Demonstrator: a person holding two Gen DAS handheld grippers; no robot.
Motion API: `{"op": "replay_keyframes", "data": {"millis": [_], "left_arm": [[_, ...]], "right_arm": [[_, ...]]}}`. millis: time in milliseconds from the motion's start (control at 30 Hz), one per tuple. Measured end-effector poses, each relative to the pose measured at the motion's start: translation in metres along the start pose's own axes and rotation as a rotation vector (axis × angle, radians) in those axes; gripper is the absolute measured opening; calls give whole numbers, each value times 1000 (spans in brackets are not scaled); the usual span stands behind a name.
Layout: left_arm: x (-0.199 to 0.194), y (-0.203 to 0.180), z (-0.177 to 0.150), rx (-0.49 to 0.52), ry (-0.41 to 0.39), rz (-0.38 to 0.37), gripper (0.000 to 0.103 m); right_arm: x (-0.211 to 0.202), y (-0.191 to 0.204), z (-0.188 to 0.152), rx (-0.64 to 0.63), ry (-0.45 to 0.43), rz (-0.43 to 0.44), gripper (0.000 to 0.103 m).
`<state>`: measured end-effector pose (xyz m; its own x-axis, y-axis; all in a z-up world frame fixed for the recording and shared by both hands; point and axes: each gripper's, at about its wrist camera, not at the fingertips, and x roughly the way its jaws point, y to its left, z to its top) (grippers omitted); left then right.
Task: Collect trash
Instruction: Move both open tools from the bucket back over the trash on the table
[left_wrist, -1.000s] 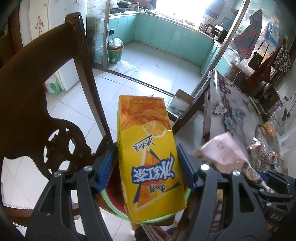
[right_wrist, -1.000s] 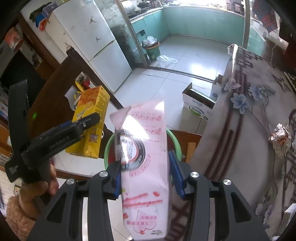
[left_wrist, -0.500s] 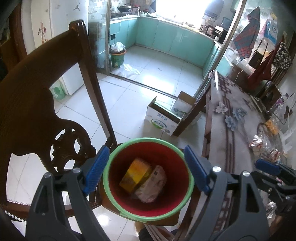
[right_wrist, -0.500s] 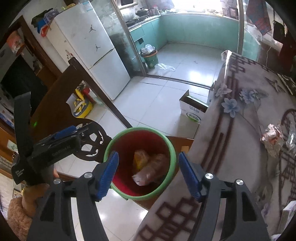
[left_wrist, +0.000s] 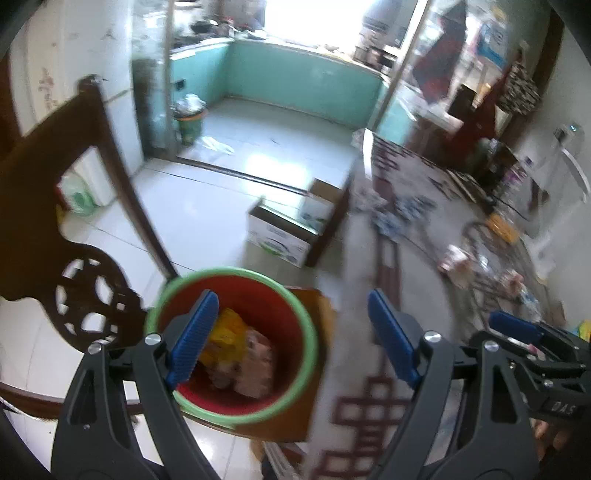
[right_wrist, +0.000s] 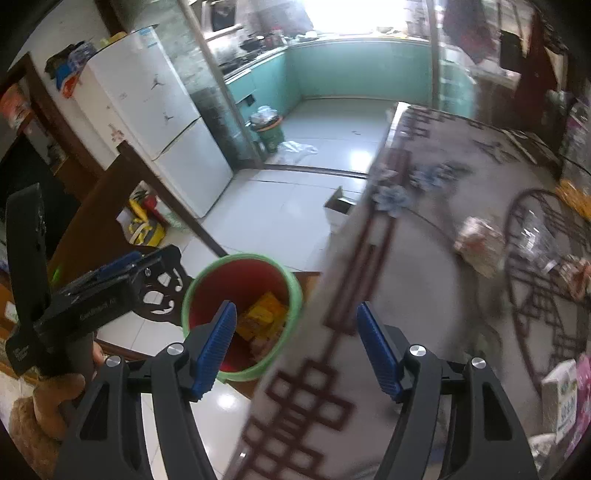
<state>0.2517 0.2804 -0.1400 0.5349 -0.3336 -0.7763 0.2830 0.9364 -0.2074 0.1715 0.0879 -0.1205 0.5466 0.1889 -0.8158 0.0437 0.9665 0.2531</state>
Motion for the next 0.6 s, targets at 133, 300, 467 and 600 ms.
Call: {"op": "replay_keyframes", "data": {"millis": [133, 300, 467, 600], "left_arm": [[6, -47, -9, 67, 21, -35, 81], [10, -100, -19, 128, 32, -59, 81], [14, -159, -30, 152, 43, -92, 81], [18, -205, -41, 160, 43, -112, 81]], "right_arm": [[-16, -38, -13, 59, -3, -26, 68], [-43, -97, -32, 127, -21, -62, 68], [-71, -175, -47, 187, -29, -114, 68], [-91, -242, -51, 200, -36, -177, 68]]}}
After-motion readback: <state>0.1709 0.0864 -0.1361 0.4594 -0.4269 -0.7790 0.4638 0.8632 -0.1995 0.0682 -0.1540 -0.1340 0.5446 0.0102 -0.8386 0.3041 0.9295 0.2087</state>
